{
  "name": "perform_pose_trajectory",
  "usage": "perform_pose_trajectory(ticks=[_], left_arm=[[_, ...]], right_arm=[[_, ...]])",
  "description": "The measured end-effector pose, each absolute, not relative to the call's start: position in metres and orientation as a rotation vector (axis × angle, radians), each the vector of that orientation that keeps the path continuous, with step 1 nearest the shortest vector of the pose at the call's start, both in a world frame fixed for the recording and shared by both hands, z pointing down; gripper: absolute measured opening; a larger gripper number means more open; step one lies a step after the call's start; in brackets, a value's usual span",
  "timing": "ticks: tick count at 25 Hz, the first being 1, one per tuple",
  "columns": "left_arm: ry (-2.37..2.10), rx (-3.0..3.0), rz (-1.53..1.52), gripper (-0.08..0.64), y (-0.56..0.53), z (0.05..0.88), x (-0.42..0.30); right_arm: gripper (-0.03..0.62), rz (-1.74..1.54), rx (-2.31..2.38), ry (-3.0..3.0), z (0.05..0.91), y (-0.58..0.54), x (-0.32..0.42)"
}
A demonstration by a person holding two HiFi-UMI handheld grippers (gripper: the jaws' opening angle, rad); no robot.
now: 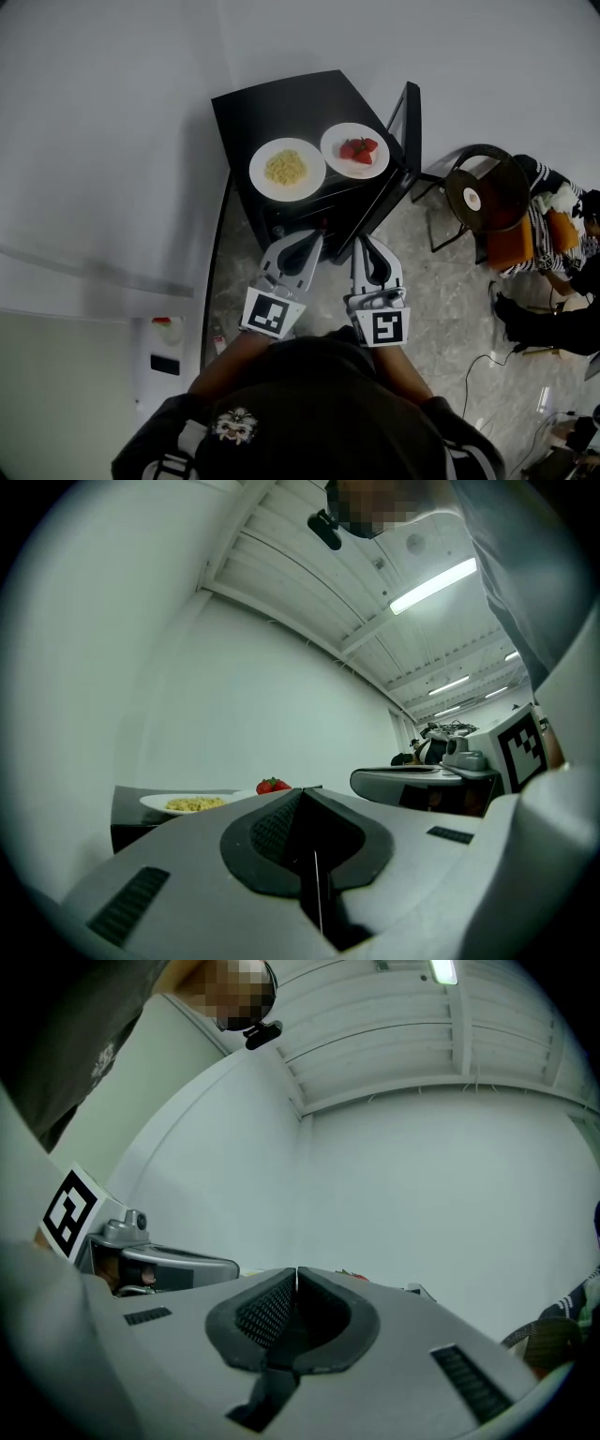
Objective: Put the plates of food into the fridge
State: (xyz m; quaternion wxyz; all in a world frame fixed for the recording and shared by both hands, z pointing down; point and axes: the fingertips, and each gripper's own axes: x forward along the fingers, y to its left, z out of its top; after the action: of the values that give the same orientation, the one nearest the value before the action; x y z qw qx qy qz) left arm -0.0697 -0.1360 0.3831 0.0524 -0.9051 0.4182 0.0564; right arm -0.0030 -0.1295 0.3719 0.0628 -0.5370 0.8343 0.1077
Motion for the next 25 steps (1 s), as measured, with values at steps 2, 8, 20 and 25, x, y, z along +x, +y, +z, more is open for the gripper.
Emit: perform_pose_trajectory(ticks=[2, 8, 20, 25], left_arm=[[1.274, -2.762, 0.166, 0.023, -0.14, 0.387, -0.067], [1.32, -2.771, 0.184, 0.023, -0.147, 0.386, -0.052], [1.439, -2.738, 0.166, 0.023, -0.154, 0.386, -0.039], [1.443, -2.726, 0.131, 0.023, -0.155, 0.389, -0.036]], right_arm=[[0.026, 0.322, -1.62, 2.546, 0.374, -0.13, -0.003], [0.025, 0.3, -1.597, 2.587, 0.375, -0.147, 0.015], [0.072, -0.452, -1.485, 2.441, 0.398, -0.198, 0.058], [0.135, -0.771, -1.346, 2.287, 0.398, -0.219, 0.063]])
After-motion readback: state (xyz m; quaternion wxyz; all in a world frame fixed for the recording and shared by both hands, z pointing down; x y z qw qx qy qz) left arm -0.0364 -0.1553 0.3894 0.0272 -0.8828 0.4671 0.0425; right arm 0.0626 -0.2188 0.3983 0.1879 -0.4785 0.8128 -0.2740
